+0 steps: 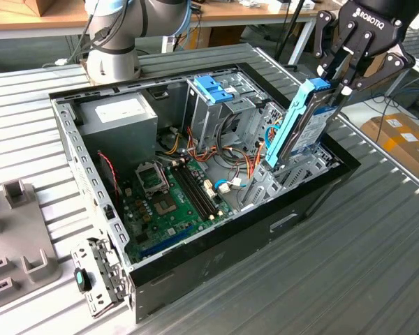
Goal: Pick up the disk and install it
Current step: 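Pick up the disk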
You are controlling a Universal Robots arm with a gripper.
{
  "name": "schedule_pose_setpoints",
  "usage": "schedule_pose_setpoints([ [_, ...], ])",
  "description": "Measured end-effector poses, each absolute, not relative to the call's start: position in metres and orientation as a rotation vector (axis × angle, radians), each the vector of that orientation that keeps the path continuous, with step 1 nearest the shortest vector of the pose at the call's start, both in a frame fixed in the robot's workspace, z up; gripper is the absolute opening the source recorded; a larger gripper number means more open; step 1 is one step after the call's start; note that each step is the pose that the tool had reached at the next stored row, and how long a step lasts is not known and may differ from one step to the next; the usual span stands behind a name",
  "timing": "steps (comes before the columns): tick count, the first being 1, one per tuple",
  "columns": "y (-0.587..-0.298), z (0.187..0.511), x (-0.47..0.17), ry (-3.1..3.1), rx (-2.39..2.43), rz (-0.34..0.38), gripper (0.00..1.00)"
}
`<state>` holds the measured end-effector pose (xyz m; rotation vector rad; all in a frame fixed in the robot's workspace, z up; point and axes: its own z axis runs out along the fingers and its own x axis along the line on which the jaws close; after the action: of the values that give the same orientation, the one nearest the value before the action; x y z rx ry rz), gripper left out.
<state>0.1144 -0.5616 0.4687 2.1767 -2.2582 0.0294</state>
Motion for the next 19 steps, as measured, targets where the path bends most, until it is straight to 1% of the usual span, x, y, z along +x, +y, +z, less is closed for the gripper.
schedule_pose_setpoints([
  [19, -0.5615, 0.4640, 0.1138, -2.258, 2.177, 0.029, 0.35],
])
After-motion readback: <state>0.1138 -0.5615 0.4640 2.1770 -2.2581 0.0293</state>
